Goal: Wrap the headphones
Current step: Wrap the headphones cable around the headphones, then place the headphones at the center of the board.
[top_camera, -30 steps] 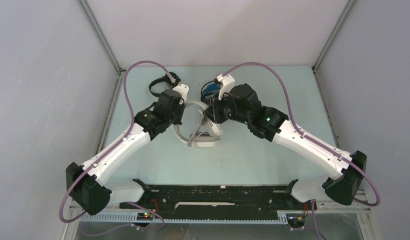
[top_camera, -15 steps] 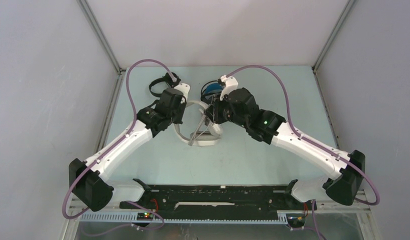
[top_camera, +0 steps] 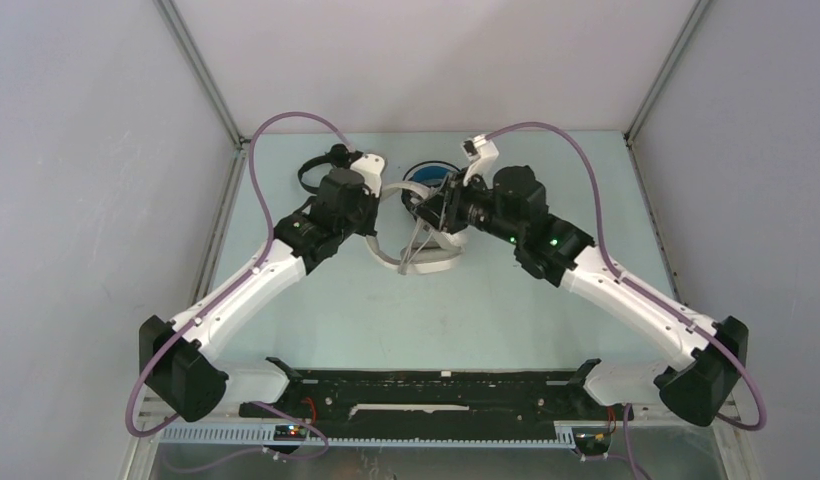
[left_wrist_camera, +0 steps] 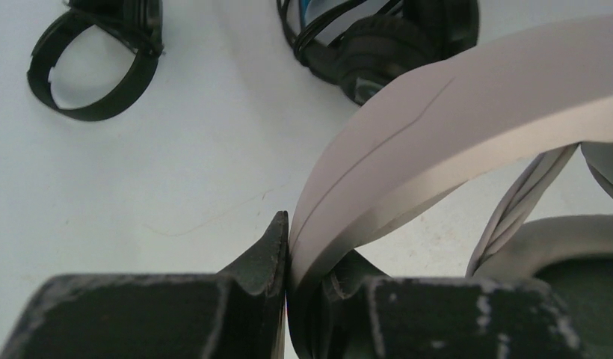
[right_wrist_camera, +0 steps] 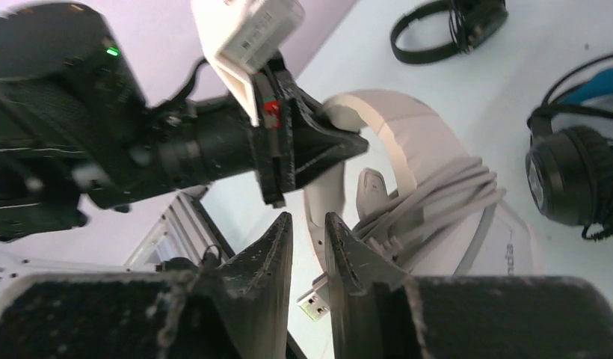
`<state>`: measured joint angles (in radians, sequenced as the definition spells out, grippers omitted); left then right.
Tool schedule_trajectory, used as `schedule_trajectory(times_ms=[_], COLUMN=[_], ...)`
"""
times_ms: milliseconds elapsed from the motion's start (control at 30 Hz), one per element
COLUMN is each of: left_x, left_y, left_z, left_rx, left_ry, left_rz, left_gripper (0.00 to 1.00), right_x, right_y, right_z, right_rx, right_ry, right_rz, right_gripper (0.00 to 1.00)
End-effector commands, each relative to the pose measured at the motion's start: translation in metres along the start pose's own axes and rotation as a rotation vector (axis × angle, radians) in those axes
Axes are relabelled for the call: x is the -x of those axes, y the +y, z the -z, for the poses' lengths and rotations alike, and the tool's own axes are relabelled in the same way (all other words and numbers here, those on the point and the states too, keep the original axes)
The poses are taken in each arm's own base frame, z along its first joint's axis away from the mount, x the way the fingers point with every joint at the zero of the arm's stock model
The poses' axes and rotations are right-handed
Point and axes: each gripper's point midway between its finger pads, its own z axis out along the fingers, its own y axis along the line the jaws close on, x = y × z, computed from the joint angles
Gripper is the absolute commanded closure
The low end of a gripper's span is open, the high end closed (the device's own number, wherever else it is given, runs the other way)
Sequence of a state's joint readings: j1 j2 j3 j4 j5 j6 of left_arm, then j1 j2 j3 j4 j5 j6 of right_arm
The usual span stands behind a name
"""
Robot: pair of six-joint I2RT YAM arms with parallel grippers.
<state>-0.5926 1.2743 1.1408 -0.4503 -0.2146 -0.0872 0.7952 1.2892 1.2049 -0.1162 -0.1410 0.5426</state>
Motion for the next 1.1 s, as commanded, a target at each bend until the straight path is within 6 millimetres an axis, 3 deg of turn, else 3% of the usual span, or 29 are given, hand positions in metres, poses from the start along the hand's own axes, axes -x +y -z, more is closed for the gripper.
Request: schedule_trajectory(times_ms=[0,300,567,700,800,867,1067], left_x=[0.051,0.042,0.009,-0.011,-0.029,-0.039,-0.065], left_y=[-0.022,-0.030,-0.046,-0.045,-0.047,-0.049,-0.055], left_z=[0.013,0.003,-0.015,-0.028,-0.038,-0.044,-0.063], left_rx=[-0.123,-0.160,-0.235,-0.227,-0.226,-0.238,-0.257], left_ry=[-0.195,-0.157,-0.026,0.048,0.136,0.180,0.275], left_rz=[0.075,0.048,-0.016,-0.055,-0.069,-0.074,-0.094], left_gripper=[1.00,1.00,1.00,0.99,1.00,1.00,0.98], right_x=[0.046,0.073,0.053,0.043,0.040,0.039,0.041], right_y=[0.034,0.028,-0.003,0.005,0.010,0.011,0.004], right_z=[0.031,0.075,0.104,0.112,0.120,0.126,0.142], right_rx=[0.167,0.121,-0.055,-0.005,0.010,0.006,-0.041], right_ry=[-0.125,-0.210,-0.162,-0.153,-0.156,-0.163,-0.199], right_rz=[0.029,0.071,0.081,0.045,0.034,0.039,0.054], right_gripper=[0.74,0.69,0.56,0.35,0.25,0.05,0.00])
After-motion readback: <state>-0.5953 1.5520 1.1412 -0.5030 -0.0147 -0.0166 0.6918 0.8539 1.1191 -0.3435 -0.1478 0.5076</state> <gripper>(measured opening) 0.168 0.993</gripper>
